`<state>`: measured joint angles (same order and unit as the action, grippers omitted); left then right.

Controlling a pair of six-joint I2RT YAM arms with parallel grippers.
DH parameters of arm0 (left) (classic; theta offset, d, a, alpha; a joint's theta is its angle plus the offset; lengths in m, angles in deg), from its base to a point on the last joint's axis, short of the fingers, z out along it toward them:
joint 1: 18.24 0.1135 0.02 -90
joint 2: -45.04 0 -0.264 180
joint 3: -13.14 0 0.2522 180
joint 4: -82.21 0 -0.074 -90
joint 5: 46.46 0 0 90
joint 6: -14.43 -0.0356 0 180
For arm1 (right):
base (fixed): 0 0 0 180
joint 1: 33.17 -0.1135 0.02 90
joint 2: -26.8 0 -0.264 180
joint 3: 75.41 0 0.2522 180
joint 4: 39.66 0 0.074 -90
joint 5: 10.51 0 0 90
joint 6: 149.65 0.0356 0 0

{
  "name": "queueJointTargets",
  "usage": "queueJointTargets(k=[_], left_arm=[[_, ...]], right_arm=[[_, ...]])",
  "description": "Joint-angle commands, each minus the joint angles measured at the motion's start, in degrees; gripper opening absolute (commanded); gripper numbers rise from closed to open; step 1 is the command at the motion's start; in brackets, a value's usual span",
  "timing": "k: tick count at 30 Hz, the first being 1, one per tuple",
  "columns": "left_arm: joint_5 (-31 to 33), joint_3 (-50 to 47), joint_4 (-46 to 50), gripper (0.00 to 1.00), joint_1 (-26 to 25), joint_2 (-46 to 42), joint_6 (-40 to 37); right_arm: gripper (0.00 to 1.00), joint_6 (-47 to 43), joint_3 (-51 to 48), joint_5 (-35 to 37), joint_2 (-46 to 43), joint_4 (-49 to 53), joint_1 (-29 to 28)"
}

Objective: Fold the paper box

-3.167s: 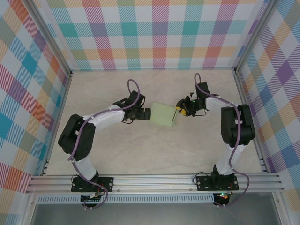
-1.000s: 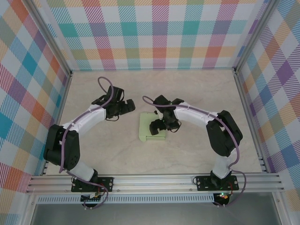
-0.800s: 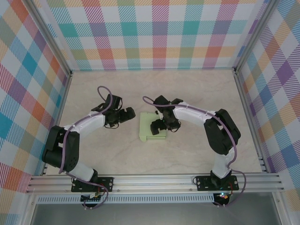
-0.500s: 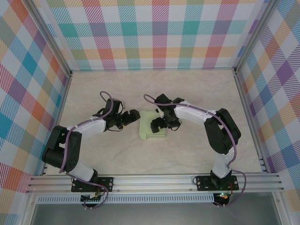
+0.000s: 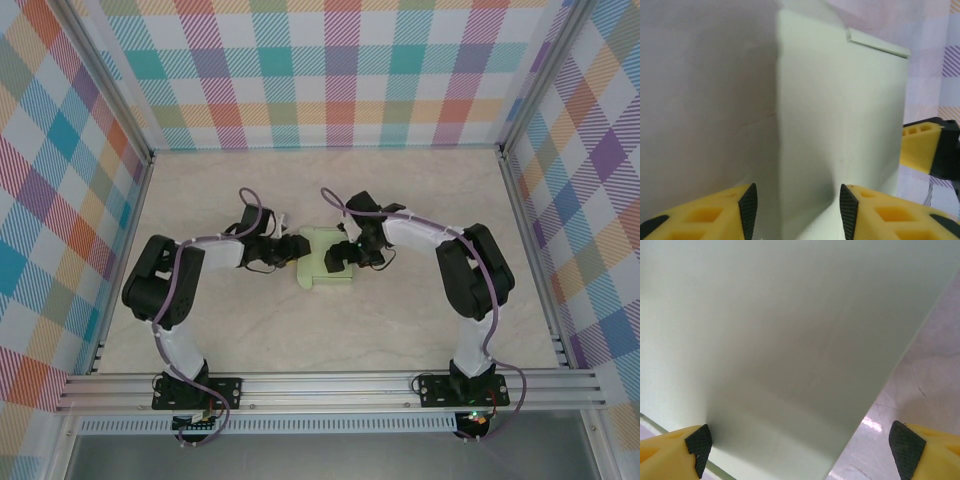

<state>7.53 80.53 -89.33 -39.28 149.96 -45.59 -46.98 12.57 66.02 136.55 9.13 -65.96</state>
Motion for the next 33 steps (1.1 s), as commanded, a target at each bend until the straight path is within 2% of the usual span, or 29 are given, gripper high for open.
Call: queueJointTargets(k=[1,10,15,19,25,29,33], left_arm=[[-4.81,3.26,0.29,0.48,-1.37,2.84,-3.26],[-7.84,6.06,2.02,0.46,-1.96,3.19,-1.39],[-6.60,7.77,5.10,0.45,-3.34,1.39,-0.62],[-2.35,8.37,9.00,0.42,-3.45,-1.74,-0.46],[2.34,10.61,16.09,0.38,-3.46,-4.73,1.93],[6.12,13.91,25.01,0.38,-3.68,-4.60,0.57],[8.61,16.53,29.48,0.38,-4.38,-4.93,0.19]], right_arm=[[0.92,0.46,-0.66,-6.15,2.01,-3.12,1.05],[0.85,4.99,-0.99,-22.35,3.50,-11.17,5.41],[0.82,5.97,0.97,-32.45,6.70,-13.86,7.22],[0.82,6.93,3.26,-35.43,8.92,-15.18,7.21],[0.83,8.51,8.15,-36.03,13.20,-14.50,7.17],[0.84,11.61,12.14,-35.89,16.59,-16.26,7.22],[0.84,15.97,14.69,-38.11,19.22,-19.73,7.23]])
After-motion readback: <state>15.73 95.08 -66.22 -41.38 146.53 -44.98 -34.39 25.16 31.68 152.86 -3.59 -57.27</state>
